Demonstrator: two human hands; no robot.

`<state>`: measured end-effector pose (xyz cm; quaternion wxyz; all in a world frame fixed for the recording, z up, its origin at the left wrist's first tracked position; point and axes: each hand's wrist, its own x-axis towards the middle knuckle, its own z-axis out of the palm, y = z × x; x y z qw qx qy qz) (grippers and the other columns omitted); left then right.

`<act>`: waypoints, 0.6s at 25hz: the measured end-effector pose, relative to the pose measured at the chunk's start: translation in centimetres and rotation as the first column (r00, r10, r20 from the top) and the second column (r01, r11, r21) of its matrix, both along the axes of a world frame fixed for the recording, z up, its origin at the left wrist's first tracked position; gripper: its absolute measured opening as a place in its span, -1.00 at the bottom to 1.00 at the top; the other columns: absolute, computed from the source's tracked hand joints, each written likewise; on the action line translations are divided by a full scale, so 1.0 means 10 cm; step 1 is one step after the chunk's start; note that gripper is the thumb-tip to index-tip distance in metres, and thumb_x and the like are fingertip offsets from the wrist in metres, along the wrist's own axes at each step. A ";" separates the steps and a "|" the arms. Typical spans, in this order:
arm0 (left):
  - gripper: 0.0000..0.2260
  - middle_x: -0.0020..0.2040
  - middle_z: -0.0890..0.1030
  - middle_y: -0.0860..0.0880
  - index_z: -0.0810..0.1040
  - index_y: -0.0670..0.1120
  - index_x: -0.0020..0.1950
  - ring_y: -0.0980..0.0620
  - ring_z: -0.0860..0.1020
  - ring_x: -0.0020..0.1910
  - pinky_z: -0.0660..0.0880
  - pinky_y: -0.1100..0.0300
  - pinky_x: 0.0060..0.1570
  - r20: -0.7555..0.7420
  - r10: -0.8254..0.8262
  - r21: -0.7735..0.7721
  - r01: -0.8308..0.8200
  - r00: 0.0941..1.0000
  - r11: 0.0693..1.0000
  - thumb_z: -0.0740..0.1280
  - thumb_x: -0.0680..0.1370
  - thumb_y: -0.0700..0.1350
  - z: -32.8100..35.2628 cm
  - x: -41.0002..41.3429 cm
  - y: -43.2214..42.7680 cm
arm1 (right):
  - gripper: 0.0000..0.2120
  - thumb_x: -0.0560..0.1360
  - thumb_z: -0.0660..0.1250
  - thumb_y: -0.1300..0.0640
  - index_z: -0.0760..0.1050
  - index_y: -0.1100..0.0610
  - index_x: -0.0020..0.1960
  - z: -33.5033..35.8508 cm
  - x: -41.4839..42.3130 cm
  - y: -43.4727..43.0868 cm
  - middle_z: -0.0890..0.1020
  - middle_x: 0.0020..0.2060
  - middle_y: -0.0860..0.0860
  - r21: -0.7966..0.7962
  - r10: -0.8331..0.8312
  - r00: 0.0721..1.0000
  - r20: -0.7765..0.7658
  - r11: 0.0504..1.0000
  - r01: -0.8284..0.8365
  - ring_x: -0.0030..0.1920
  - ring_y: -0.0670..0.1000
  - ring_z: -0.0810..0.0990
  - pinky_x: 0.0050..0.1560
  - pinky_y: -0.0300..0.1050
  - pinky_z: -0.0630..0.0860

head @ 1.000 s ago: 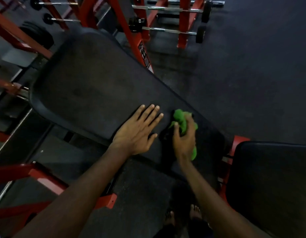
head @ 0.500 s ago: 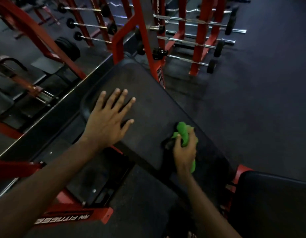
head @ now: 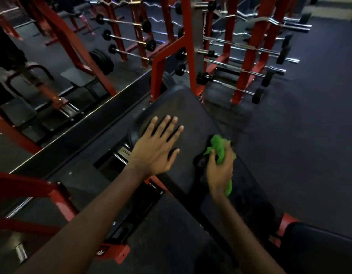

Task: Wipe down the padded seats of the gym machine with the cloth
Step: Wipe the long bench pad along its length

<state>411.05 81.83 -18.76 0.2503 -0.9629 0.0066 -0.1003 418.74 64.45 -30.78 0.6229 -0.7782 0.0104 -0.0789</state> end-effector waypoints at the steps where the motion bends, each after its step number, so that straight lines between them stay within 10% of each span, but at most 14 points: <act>1: -0.39 0.61 0.22 -0.22 0.25 -0.09 0.62 -0.22 0.17 0.60 0.02 -0.21 0.57 0.007 -0.004 -0.004 0.004 1.000 1.000 0.11 0.62 0.16 0.00 0.01 0.00 | -0.49 0.55 0.30 -0.03 0.41 0.00 0.49 -0.03 -0.34 -0.01 0.41 0.51 -0.04 -0.041 0.109 0.991 0.079 0.994 -0.106 0.53 0.01 0.35 0.52 0.10 0.31; 8: -0.33 0.60 0.22 -0.27 0.21 -0.26 0.60 -0.19 0.17 0.60 0.01 -0.15 0.58 0.008 0.038 -0.030 -0.038 0.999 0.999 0.06 0.62 0.15 0.04 -0.01 -0.02 | -0.57 0.60 0.32 0.03 0.45 0.01 0.47 0.57 0.35 0.35 0.42 0.50 -0.07 -0.116 0.297 0.925 0.237 0.954 -0.277 0.52 -0.08 0.34 0.48 0.12 0.36; 15: -0.41 0.50 0.40 -0.29 0.39 -0.29 0.51 -0.23 0.32 0.52 0.14 -0.10 0.55 0.040 -0.001 -0.046 0.002 0.999 0.999 0.14 0.60 0.07 0.07 -0.03 0.01 | -0.58 0.61 0.37 0.07 0.47 0.05 0.45 1.33 1.07 0.84 0.39 0.51 -0.03 -0.416 0.624 0.614 0.484 0.781 -0.466 0.51 -0.20 0.28 0.46 -0.09 0.39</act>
